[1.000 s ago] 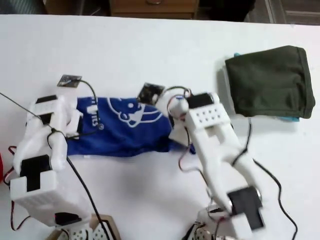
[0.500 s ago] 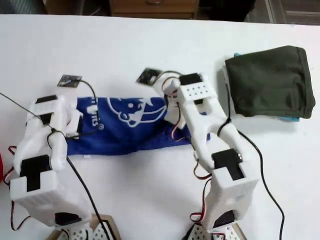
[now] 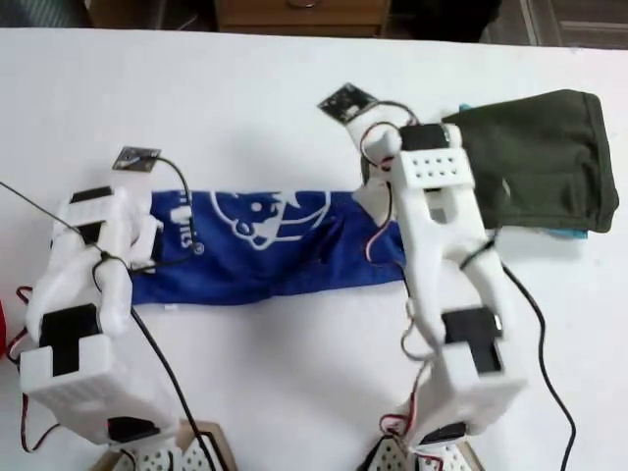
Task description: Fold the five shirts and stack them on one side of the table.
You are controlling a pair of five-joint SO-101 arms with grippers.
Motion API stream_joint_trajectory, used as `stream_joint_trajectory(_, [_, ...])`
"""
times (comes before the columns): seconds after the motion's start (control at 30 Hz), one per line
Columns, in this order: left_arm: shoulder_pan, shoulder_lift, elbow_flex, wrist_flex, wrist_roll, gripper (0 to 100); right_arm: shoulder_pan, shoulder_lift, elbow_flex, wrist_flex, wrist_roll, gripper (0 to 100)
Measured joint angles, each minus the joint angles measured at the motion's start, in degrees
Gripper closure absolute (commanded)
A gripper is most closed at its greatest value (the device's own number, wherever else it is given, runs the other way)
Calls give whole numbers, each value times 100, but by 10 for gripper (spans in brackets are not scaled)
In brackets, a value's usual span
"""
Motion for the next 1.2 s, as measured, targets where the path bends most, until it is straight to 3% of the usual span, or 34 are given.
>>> stream_joint_trajectory(0.17, [0,0,0,0,0,974,-413,-1011,1081,35,0,978])
stream_joint_trajectory(0.43, [0,0,0,0,0,974,-1424,-1336,3429,-1723,-18,980])
stream_joint_trajectory(0.63, [0,-9,62,-26,0,974,-1846,-1345,3684,-2866,-905,981])
stream_joint_trajectory(0.8, [0,-9,62,-44,0,974,-1846,-765,3640,-3613,-1143,981])
stream_joint_trajectory(0.97, [0,-18,79,-44,0,974,-1864,-255,3024,-3552,-1178,981])
stream_joint_trajectory(1.2, [0,-18,79,-44,0,974,-1574,-598,2365,-2251,-1178,981])
